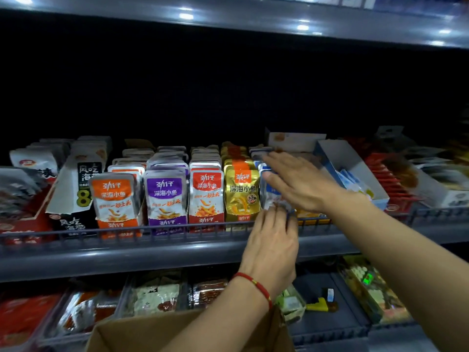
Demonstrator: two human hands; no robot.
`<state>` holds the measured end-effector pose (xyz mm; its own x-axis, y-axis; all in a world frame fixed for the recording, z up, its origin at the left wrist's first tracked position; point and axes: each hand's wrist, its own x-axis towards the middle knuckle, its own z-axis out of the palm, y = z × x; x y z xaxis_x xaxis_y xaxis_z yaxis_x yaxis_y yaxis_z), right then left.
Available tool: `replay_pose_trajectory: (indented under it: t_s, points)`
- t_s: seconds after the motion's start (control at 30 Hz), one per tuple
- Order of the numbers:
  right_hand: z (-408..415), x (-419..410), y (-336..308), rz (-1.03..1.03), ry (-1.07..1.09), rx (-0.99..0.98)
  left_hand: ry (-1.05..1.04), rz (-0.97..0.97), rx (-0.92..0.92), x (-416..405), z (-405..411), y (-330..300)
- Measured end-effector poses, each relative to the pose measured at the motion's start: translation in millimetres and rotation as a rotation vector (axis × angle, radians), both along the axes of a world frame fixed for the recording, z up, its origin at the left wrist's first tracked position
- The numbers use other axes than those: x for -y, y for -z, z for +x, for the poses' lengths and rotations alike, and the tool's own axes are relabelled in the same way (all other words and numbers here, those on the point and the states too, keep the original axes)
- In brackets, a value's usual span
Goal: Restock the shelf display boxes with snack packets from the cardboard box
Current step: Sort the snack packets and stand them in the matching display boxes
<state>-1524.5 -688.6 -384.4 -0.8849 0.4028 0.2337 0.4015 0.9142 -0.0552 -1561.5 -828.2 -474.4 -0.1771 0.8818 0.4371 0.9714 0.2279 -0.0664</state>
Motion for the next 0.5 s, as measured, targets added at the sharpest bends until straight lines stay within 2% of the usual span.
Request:
replay_pose_trajectory:
  t_s: [0.27, 0.5]
  points:
    - [-27.0, -25.2, 14.5, 0.066, 0.000, 0.041, -0.010, 0.046, 0.091, -8.4, 3.8, -3.5]
    - [-27.0, -26.5, 13.0, 0.013, 0.000, 0.063, 0.032, 0.053, 0.115, -7.6, -1.7, -8.2]
